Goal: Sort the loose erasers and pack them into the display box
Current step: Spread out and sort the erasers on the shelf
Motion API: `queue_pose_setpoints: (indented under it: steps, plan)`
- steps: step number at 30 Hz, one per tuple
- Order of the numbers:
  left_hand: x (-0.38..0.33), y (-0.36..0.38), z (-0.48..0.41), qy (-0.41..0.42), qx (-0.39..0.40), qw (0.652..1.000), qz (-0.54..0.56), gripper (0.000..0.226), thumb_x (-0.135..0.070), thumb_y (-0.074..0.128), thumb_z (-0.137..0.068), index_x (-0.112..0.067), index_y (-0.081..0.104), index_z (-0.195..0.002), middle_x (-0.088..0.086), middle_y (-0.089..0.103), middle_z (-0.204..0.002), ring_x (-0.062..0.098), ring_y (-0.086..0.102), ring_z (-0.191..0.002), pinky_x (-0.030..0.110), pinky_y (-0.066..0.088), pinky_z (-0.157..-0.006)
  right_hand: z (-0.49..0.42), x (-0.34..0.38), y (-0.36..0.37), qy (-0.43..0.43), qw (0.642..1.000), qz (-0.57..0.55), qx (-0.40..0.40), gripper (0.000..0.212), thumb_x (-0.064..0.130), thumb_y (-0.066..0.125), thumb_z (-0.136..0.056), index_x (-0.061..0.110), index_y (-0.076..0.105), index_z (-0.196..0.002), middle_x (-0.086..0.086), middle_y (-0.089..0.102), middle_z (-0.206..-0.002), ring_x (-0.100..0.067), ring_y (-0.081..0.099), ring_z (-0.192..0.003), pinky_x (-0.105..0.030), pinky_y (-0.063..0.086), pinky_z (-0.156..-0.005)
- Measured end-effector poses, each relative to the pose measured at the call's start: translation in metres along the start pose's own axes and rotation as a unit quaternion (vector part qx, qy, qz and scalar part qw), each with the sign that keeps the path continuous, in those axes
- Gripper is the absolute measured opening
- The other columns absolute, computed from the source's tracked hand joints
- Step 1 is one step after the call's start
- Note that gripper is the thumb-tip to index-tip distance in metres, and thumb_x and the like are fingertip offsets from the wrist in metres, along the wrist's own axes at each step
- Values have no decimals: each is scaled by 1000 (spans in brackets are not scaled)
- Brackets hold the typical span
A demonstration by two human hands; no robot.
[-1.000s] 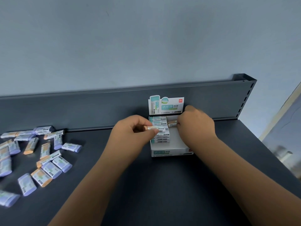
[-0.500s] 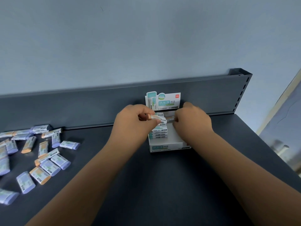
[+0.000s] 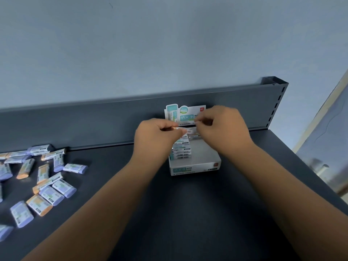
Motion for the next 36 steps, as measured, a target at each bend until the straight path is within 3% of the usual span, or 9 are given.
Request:
queue_pose_setpoints:
  steps: [4,9,11,13,16,22,27,30,36]
  plan:
    - [-5,18,-12,13,16,1000,-14,21,-22,89,-74,-17,82,-93,-3,76,-81,16,73,-83,43,61,-86,-6,1,-4,6,992,-72,103,16,22,71,-83,31,81,-92,14,75,-85,-3,68,-82,-28,56,-81]
    - [-9,35,-26,7,60,993,-99,10,-26,84,-76,-17,82,-79,6,76,-77,27,72,-80,45,61,-77,-6,-22,3,75,979,-174,74,16,15,79,-80,27,79,-90,10,75,-82,-4,70,-79,-24,55,-76]
    - [-11,41,-31,16,108,977,-185,14,-31,79,-81,-17,82,-81,4,74,-74,25,69,-75,35,58,-68,-6,-28,4,93,974,-194,65,18,12,79,-80,28,78,-89,12,75,-83,1,69,-76,-20,51,-72]
    - [-12,45,-35,44,135,950,-279,16,-34,73,-84,-20,81,-87,-2,73,-76,17,65,-72,27,51,-64,-6,-32,3,96,976,-183,64,18,13,79,-81,29,78,-88,16,74,-82,6,66,-71,-13,47,-66]
    - [-13,49,-39,98,115,926,-346,17,-31,72,-83,-24,76,-97,-4,74,-91,20,67,-87,32,56,-77,-5,-35,2,99,983,-147,56,13,15,78,-81,26,81,-88,15,74,-81,6,64,-65,-9,43,-58]
    - [-19,60,-40,207,74,864,-454,16,-32,64,-84,-27,72,-96,-2,68,-89,24,63,-90,36,55,-75,-5,-38,3,79,992,-95,35,11,17,77,-81,22,82,-90,11,76,-84,-3,69,-77,-16,51,-70]
    - [-19,71,-36,270,31,779,-564,18,-28,61,-86,-23,74,-96,3,59,-95,28,56,-98,34,35,-67,-6,-36,11,42,998,-32,34,20,11,71,-79,20,82,-93,4,77,-88,-15,69,-83,-30,54,-79]
    - [-17,73,-34,270,28,764,-585,20,-26,59,-87,-19,73,-101,6,63,-102,30,56,-102,35,31,-69,-9,-31,21,8,999,28,29,16,13,68,-78,19,80,-88,-2,74,-88,-25,66,-84,-37,53,-74]
    - [-18,74,-29,243,30,758,-604,22,-17,56,-85,-16,71,-101,7,63,-107,32,54,-107,35,29,-72,-8,-30,32,21,992,114,41,16,20,65,-85,24,79,-91,-4,61,-99,-30,59,-92,-31,43,-65]
Point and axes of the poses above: each hand's wrist, its own z-axis away from the middle knuckle, its own y-axis out of the palm, x = y × z, the point moved 4 cm from there along -z, towards the middle knuckle
